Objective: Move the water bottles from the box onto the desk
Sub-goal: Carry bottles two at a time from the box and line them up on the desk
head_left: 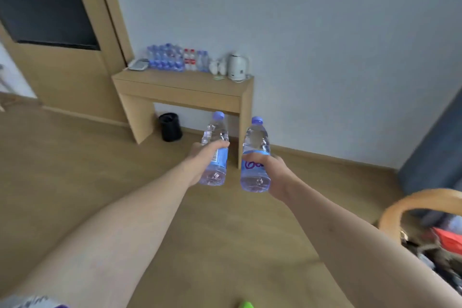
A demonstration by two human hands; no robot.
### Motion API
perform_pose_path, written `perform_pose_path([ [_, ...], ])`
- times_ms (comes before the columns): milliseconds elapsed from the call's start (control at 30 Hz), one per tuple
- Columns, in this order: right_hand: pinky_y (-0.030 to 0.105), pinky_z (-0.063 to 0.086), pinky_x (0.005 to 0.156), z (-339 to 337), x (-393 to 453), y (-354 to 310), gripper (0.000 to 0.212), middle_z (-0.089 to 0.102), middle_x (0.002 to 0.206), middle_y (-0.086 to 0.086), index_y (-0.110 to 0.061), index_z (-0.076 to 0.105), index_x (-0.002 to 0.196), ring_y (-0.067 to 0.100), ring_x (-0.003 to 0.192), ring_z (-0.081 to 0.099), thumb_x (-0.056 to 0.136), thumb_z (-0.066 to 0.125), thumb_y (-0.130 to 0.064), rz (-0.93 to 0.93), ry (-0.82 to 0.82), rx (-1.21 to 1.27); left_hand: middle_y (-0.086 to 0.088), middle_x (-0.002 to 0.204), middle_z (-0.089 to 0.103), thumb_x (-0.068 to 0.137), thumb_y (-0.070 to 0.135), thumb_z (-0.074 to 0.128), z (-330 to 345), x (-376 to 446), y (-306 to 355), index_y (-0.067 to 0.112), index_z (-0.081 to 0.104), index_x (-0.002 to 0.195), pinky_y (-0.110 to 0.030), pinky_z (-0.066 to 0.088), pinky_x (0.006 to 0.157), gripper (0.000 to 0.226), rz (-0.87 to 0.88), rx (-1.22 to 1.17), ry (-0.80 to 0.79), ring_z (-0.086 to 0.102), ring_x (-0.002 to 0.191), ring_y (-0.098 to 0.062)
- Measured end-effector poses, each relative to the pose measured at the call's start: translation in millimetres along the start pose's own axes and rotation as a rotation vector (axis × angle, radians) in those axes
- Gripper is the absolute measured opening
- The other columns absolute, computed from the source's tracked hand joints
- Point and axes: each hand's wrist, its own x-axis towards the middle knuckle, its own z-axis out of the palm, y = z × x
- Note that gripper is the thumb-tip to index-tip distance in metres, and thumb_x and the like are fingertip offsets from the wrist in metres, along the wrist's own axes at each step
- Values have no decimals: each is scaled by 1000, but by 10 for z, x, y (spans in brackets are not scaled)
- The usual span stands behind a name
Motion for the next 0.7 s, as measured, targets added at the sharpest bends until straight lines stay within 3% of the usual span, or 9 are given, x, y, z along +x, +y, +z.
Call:
perform_pose_path([
  [100, 42, 59, 63, 214, 600, -271, 69, 73, 102, 21, -4, 54, 124, 33, 72, 73, 68, 92, -19, 19, -41, -31, -19, 92, 76, 69, 42, 87, -154, 482, 197, 8, 67, 114, -35, 58, 53, 60, -19, -63, 68, 73, 59, -30],
  [233, 41, 60, 62, 493, 1345, -654, 61, 75, 89, 17, -4, 60, 119, 32, 67, 73, 69, 91, -18, 55, -115, -87, -12, 75, 74, 71, 38, 87, -353, 1041, 444, 10, 70, 107, -29, 54, 47, 49, -49, -114, 158, 70, 52, -26],
  [367, 43, 60, 66, 820, 1986, -901, 54, 75, 82, 15, -3, 64, 114, 32, 68, 72, 69, 91, -19, 76, -186, -102, -13, 90, 76, 70, 43, 87, -601, 1495, 620, 13, 68, 106, -28, 54, 51, 50, -85, -99, 234, 73, 64, -26],
  [533, 40, 60, 60, 1385, 2755, -1021, 61, 76, 85, 15, -4, 61, 119, 30, 65, 74, 69, 92, -21, 116, -221, -111, -14, 97, 78, 69, 46, 87, -1029, 2211, 788, 16, 69, 106, -42, 65, 72, 51, -120, -85, 273, 77, 81, -31],
  [633, 39, 60, 57, 1749, 3228, -1061, 67, 75, 89, 16, -5, 59, 121, 29, 63, 74, 66, 93, -22, 118, -242, -124, -13, 93, 79, 63, 46, 88, -1307, 2737, 879, 17, 71, 102, -35, 62, 57, 51, -103, -93, 297, 78, 70, -28],
  [700, 40, 60, 61, 2002, 3560, -1101, 74, 75, 91, 17, -4, 59, 123, 31, 66, 74, 61, 94, -23, 110, -251, -114, -11, 89, 79, 56, 49, 88, -1507, 3127, 952, 19, 73, 98, -35, 62, 58, 54, -80, -91, 298, 78, 72, -28],
])
